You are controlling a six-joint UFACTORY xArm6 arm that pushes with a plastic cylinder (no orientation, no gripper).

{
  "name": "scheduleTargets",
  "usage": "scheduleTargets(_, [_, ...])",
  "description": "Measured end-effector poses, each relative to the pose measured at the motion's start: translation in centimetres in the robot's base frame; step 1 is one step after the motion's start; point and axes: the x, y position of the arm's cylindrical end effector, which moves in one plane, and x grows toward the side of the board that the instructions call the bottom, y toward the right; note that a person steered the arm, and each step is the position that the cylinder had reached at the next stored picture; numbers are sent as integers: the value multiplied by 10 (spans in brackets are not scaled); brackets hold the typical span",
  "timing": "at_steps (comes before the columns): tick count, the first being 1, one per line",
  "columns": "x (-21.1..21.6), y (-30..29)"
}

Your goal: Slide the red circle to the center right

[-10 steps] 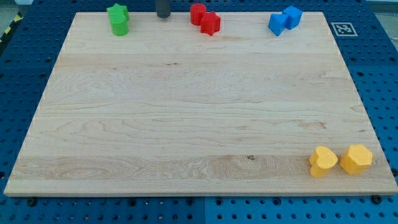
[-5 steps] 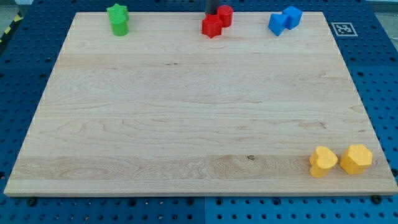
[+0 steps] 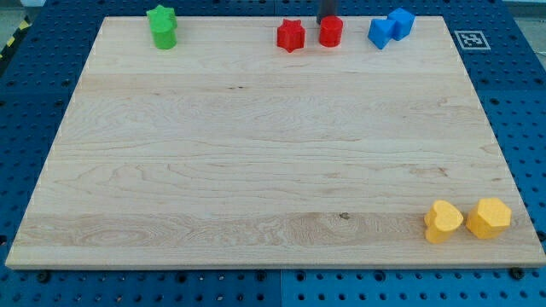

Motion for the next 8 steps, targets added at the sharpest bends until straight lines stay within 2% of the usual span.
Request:
scheduleTargets(3, [156,17])
scheduleTargets(6, [152,86])
scheduleTargets(8, [158,97])
